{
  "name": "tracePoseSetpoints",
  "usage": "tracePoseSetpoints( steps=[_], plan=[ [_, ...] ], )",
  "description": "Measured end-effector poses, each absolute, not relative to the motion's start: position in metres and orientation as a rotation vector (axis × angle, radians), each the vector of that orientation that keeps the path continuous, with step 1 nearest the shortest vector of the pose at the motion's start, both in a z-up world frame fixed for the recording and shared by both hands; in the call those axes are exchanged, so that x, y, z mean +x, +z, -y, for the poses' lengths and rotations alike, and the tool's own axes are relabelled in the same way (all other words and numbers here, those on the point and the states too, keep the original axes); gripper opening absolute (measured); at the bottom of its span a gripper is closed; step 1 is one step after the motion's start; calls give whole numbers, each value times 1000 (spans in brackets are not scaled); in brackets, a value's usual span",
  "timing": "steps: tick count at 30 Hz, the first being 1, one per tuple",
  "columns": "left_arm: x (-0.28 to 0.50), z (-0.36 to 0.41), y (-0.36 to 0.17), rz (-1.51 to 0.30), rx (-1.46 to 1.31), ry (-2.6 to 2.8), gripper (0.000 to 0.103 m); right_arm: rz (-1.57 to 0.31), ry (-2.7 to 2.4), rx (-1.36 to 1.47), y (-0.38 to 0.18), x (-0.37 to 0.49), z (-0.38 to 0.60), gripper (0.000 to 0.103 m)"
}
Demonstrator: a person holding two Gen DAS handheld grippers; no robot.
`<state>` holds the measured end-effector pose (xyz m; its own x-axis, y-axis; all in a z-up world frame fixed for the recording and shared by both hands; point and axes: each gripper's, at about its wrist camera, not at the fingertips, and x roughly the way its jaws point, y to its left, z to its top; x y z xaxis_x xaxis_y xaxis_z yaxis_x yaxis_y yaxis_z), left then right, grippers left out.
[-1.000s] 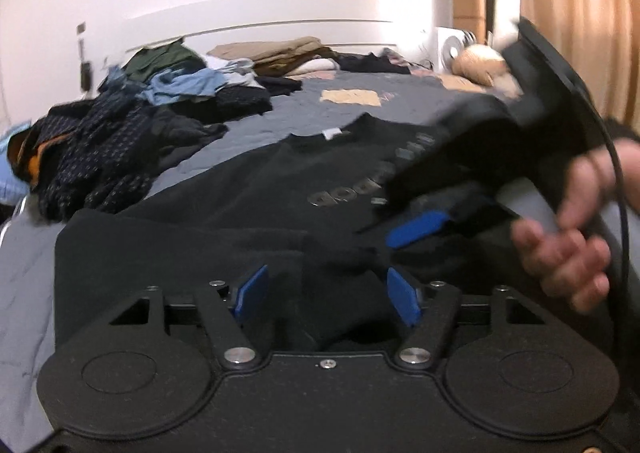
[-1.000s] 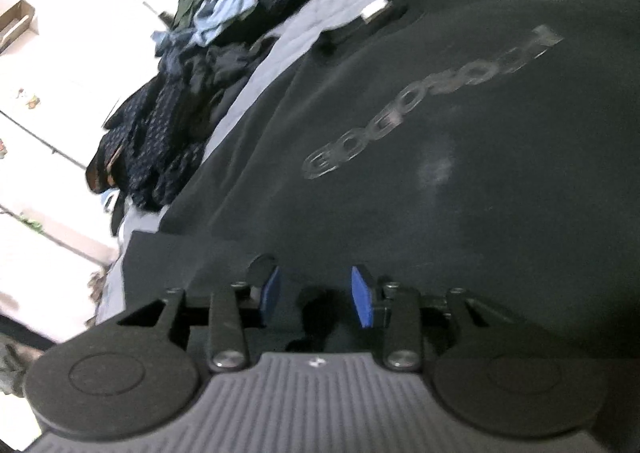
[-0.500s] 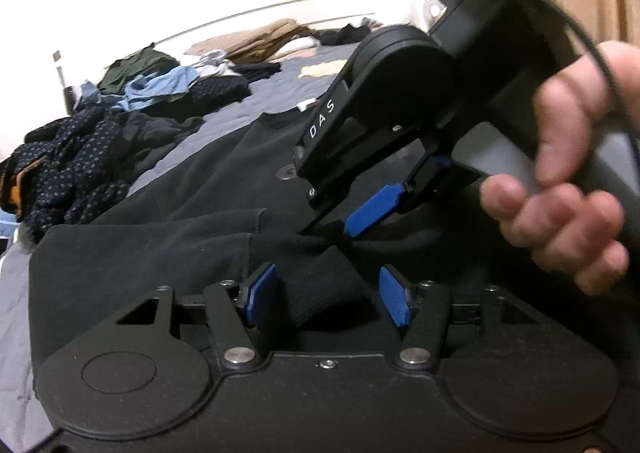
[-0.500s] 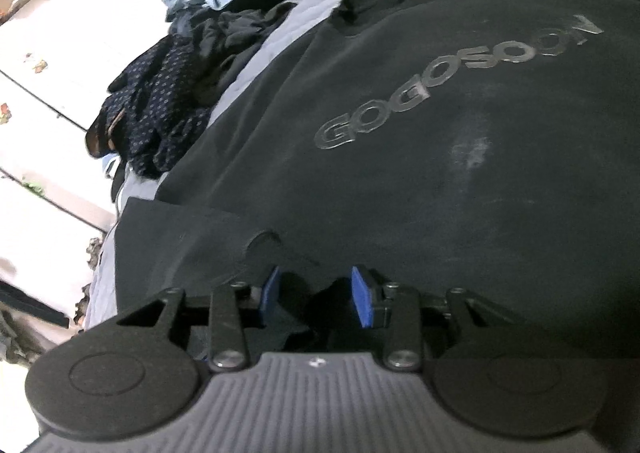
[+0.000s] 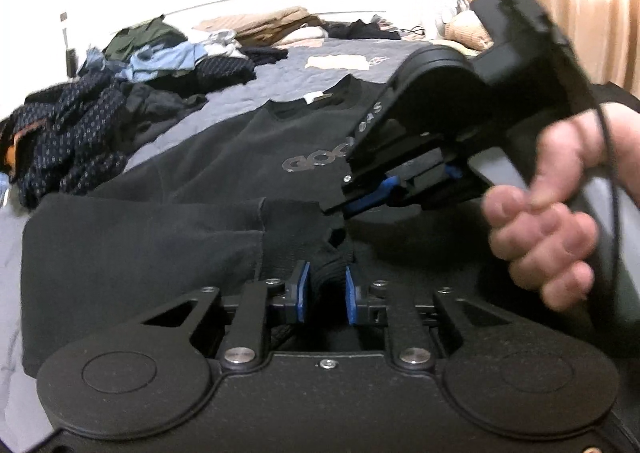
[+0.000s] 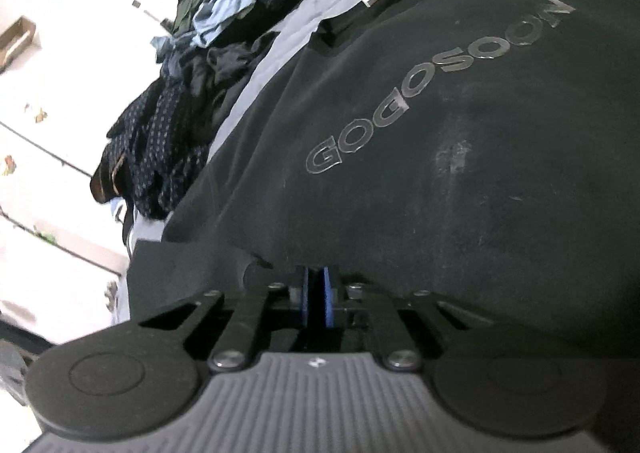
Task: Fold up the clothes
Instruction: 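Fold the held sleeve across the body toward the left gripper and release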
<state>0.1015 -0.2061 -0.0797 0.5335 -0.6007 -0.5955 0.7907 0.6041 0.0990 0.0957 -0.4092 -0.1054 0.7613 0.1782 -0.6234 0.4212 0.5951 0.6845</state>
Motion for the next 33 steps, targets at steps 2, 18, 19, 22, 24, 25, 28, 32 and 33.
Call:
tracePoseSetpoints(
  steps=[2, 18, 19, 22, 24, 25, 28, 32, 33],
  plan=[
    [94, 206, -80, -517, 430, -868, 18, -699, -169, 985, -108, 94, 412, 6],
    [92, 174, -61, -474, 424, -968, 71, -736, -153, 898, -84, 90, 421, 12],
    [96, 170, -59, -476, 407, -953, 71, -735, -153, 895, -83, 88, 420, 13],
    [113, 155, -51, -503, 307, -884, 71, -731, -152, 903, -80, 80, 417, 18],
    [127, 142, -46, -520, 206, -815, 71, -729, -150, 924, -78, 72, 411, 24],
    [132, 137, -42, -524, 162, -789, 71, -729, -152, 932, -77, 67, 407, 26],
    [143, 122, -32, -526, 41, -710, 71, -734, -168, 945, -74, 51, 394, 35],
    [154, 107, -21, -518, -65, -653, 71, -718, -177, 951, -67, 30, 377, 39],
    [156, 103, -19, -522, -91, -648, 71, -715, -181, 953, -66, 25, 373, 42]
  ],
)
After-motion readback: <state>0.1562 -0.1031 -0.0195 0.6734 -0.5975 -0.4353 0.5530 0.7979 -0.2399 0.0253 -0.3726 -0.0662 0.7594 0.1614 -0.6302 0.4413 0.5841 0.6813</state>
